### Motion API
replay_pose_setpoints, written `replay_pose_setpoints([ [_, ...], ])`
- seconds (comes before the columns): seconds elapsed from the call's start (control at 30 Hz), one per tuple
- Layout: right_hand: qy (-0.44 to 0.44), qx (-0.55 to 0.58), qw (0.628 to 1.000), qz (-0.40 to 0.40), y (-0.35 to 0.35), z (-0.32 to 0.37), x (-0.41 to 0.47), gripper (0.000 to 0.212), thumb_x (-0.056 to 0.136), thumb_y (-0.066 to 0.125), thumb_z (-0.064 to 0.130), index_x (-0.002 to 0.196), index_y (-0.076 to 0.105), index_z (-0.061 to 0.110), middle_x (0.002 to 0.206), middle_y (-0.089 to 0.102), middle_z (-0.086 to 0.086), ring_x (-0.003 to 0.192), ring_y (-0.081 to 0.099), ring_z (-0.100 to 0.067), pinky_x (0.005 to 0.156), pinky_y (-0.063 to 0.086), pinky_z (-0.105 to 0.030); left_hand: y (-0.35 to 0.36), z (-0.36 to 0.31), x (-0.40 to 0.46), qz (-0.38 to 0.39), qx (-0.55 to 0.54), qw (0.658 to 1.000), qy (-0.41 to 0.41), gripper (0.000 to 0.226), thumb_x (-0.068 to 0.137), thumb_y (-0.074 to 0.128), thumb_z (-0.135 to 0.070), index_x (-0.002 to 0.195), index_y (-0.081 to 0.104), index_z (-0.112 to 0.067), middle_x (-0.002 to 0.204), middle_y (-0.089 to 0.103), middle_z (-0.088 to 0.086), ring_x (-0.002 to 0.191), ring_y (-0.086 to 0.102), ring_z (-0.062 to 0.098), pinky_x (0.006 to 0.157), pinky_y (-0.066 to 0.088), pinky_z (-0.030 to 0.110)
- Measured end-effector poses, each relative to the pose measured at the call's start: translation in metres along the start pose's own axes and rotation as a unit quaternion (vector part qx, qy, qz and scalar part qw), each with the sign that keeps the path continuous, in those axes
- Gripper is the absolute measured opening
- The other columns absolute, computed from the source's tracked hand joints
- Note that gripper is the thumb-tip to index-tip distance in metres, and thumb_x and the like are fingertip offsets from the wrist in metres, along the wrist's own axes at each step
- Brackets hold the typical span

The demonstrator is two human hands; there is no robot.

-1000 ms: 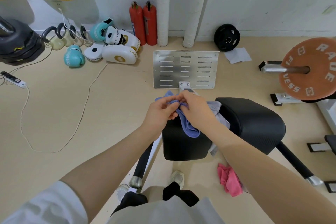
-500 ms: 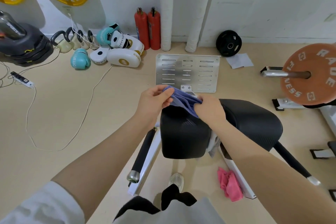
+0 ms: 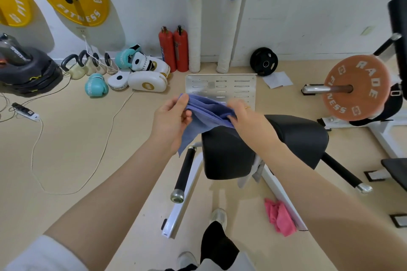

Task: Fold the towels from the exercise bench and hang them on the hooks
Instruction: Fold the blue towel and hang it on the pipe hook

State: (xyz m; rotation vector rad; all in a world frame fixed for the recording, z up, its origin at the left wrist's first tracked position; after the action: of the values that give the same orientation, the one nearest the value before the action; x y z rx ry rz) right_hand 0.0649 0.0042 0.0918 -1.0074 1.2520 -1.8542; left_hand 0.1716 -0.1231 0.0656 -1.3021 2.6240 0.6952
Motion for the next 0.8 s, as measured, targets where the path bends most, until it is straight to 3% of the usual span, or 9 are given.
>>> replay_pose_setpoints([
  [0.07,-0.037,-0.010,0.998,-0.042,-0.007,0.015,-0.009,0.012,0.090,0.051,0.007,0.102,0.049,0.007,0.098,0.059,-0.013,0.062,0.061,-0.031,0.050,0.051,-0.034,-0.009,-0.005,-0.010,0.000,-0.017,1.000,0.006,0.015,0.092,0.055,-0.019,0.081,0.061,-0.013,0.066,0.051,-0.001,0.052,0.044,0.006,0.052,0.043,0.014],
  [0.13,-0.019,-0.012,0.999,-0.035,-0.008,0.019,-0.014,0.009,0.088,0.054,0.002,0.097,0.053,0.004,0.092,0.060,-0.014,0.057,0.059,-0.032,0.047,0.048,-0.033,-0.015,-0.007,-0.020,0.002,-0.030,1.000,0.005,0.016,0.092,0.055,-0.019,0.078,0.060,-0.013,0.066,0.050,-0.001,0.050,0.043,0.005,0.050,0.042,0.013],
  [0.2,0.014,-0.001,0.999,-0.034,-0.012,0.022,-0.020,0.011,0.091,0.050,0.002,0.102,0.051,0.004,0.103,0.058,-0.014,0.064,0.060,-0.036,0.054,0.052,-0.040,-0.019,-0.008,-0.029,0.009,-0.037,0.999,0.004,0.018,0.092,0.055,-0.019,0.076,0.059,-0.013,0.064,0.051,-0.002,0.049,0.043,0.005,0.049,0.042,0.013],
  [0.27,-0.019,-0.027,0.999,-0.028,-0.012,0.031,-0.025,0.015,0.088,0.051,0.000,0.101,0.051,0.007,0.125,0.053,-0.012,0.067,0.060,-0.039,0.056,0.055,-0.043,-0.024,-0.008,-0.035,0.011,-0.031,0.999,-0.001,0.019,0.092,0.055,-0.019,0.075,0.059,-0.014,0.063,0.051,-0.003,0.048,0.043,0.005,0.049,0.042,0.013],
  [0.4,-0.055,-0.064,0.995,0.057,0.001,0.043,-0.028,0.046,0.089,0.051,0.006,0.131,0.045,0.025,0.156,0.017,0.001,0.079,0.061,-0.031,0.066,0.056,-0.041,-0.033,-0.007,-0.041,0.019,-0.020,0.999,-0.021,0.015,0.093,0.055,-0.020,0.079,0.058,-0.014,0.068,0.052,-0.002,0.049,0.045,0.004,0.049,0.043,0.014],
  [0.47,-0.016,-0.033,0.997,0.063,0.000,0.043,-0.027,0.051,0.092,0.048,0.009,0.138,0.038,0.028,0.157,0.011,0.006,0.090,0.061,-0.027,0.075,0.055,-0.040,-0.033,-0.005,-0.044,0.030,-0.025,0.999,-0.026,0.013,0.094,0.052,-0.018,0.083,0.058,-0.014,0.070,0.052,-0.001,0.050,0.045,0.005,0.050,0.043,0.013],
  [0.57,0.032,0.075,0.996,0.028,-0.007,0.043,-0.028,0.040,0.092,0.045,0.006,0.129,0.045,0.022,0.147,0.033,0.004,0.109,0.055,-0.022,0.088,0.049,-0.031,-0.029,-0.005,-0.050,0.052,-0.038,0.998,-0.021,0.014,0.095,0.049,-0.016,0.084,0.057,-0.012,0.069,0.050,0.000,0.051,0.043,0.005,0.050,0.043,0.014],
  [0.67,0.044,0.102,0.994,0.022,-0.008,0.043,-0.029,0.037,0.090,0.043,0.002,0.123,0.047,0.018,0.133,0.046,-0.001,0.108,0.053,-0.021,0.086,0.043,-0.025,-0.030,-0.006,-0.054,0.055,-0.042,0.997,-0.017,0.016,0.096,0.048,-0.016,0.082,0.056,-0.013,0.067,0.049,-0.001,0.051,0.042,0.005,0.051,0.042,0.014],
  [0.8,-0.007,0.091,0.994,0.053,-0.006,0.053,-0.034,0.048,0.093,0.044,0.005,0.137,0.039,0.022,0.145,0.036,0.001,0.120,0.048,-0.020,0.093,0.040,-0.024,-0.034,-0.007,-0.056,0.047,-0.047,0.998,-0.011,0.017,0.096,0.048,-0.017,0.080,0.056,-0.013,0.065,0.050,-0.002,0.050,0.043,0.005,0.051,0.043,0.014],
])
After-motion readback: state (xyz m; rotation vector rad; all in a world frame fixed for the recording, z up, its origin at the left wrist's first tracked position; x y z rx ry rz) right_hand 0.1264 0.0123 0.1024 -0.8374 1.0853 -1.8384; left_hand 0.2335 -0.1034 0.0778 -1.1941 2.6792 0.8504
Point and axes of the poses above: each hand's wrist, its own x-axis towards the middle knuckle, its own y-axis out of the palm, z = x × y, the point moved 9 cm from there along x, towards the middle knuckle
